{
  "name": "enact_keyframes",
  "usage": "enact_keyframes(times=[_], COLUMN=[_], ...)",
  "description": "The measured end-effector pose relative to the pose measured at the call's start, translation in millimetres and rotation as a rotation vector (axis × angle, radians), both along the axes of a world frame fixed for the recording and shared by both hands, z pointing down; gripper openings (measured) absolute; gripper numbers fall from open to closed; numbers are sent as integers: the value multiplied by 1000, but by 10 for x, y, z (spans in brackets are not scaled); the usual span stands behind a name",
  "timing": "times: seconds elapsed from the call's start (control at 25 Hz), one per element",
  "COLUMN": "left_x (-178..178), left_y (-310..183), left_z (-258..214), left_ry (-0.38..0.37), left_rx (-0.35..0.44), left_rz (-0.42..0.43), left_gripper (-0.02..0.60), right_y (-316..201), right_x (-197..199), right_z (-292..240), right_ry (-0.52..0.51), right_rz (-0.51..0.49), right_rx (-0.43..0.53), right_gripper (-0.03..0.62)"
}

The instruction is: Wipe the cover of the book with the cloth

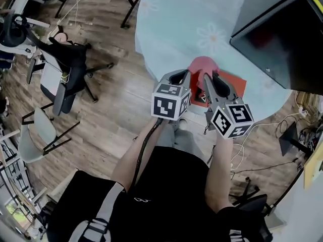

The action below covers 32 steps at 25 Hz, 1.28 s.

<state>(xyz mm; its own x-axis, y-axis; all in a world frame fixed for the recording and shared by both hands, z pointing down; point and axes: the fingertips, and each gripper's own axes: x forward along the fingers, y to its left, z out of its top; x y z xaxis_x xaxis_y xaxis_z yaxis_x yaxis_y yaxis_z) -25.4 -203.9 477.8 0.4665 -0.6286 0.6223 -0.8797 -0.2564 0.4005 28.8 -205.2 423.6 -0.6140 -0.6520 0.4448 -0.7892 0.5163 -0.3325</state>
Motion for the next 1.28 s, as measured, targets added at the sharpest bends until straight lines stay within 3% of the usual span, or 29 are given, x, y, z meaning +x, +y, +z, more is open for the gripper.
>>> enact_keyframes(times=[0.52, 1.0, 1.16, 1.28], left_x=[-281, 33, 193, 306], left_y=[-256, -156, -145, -116], left_z=[587, 684, 687, 697], left_ry=[28, 7, 50, 16], left_rx=[-122, -161, -186, -189], left_rz=[-34, 22, 18, 46], left_gripper=[14, 14, 14, 14], right_y=[-111, -133, -173, -170], right_x=[-373, -160, -68, 13], right_z=[756, 932, 991, 1005], right_ry=[94, 89, 80, 83], right_rz=[-70, -66, -53, -49], right_rx=[-175, -223, -235, -239], right_gripper=[63, 63, 63, 63])
